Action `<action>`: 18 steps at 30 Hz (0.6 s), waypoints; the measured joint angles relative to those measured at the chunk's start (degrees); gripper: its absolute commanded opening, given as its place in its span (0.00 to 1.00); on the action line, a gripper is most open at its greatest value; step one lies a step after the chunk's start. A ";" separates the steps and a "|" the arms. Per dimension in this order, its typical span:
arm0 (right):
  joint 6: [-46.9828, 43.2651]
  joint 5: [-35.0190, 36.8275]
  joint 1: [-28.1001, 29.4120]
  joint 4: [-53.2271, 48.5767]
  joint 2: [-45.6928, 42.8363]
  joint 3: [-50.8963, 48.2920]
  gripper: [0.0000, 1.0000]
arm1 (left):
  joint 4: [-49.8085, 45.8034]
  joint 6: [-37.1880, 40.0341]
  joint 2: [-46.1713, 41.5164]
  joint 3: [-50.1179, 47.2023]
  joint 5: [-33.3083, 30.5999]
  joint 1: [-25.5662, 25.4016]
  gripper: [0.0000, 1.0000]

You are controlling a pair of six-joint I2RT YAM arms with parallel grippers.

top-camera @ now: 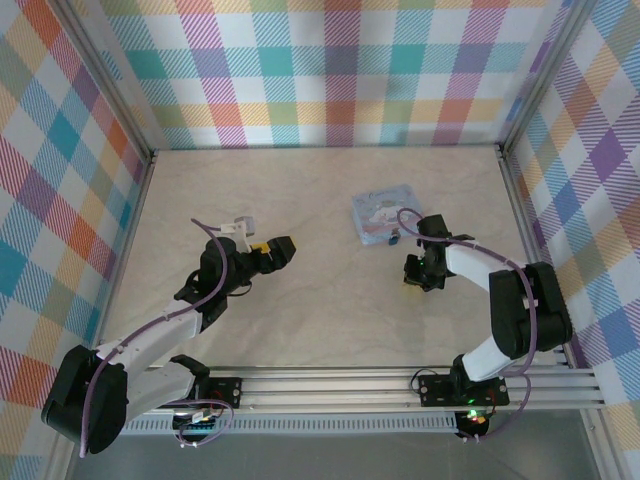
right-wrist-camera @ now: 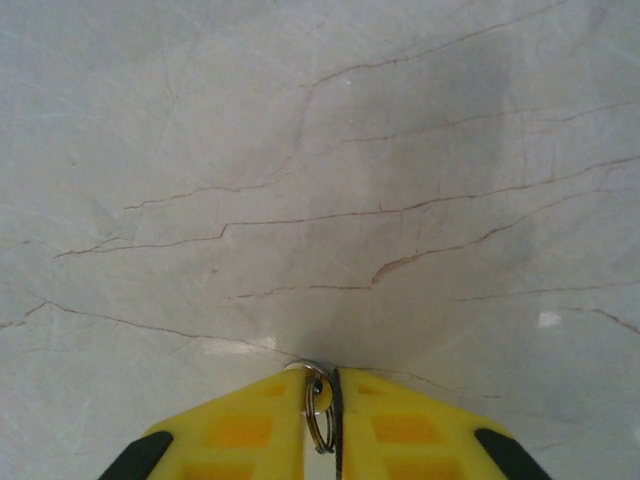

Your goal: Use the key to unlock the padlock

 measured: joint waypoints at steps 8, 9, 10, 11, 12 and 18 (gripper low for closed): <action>-0.02 -0.39 0.00 0.37 -0.31 -0.07 0.00 | -0.22 0.00 -0.61 0.00 -0.39 -0.13 1.00; -0.02 -0.46 0.00 0.50 -0.39 -0.13 0.00 | -0.37 0.00 -0.85 0.00 -0.42 -0.13 1.00; -0.02 -0.52 0.00 0.70 -0.46 -0.28 0.00 | -0.57 -0.04 -1.07 0.00 -0.44 -0.13 1.00; -0.04 -0.57 0.00 0.92 -0.66 -0.46 0.00 | -0.83 -0.24 -1.36 0.00 -0.42 -0.13 1.00; -0.07 -0.72 0.00 1.25 -0.96 -0.79 0.00 | -1.18 -0.52 -1.66 0.02 -0.44 -0.13 1.00; -0.50 -0.96 1.14 2.89 -5.57 -2.93 0.00 | -5.49 -4.13 -2.73 2.34 -0.44 -0.15 1.00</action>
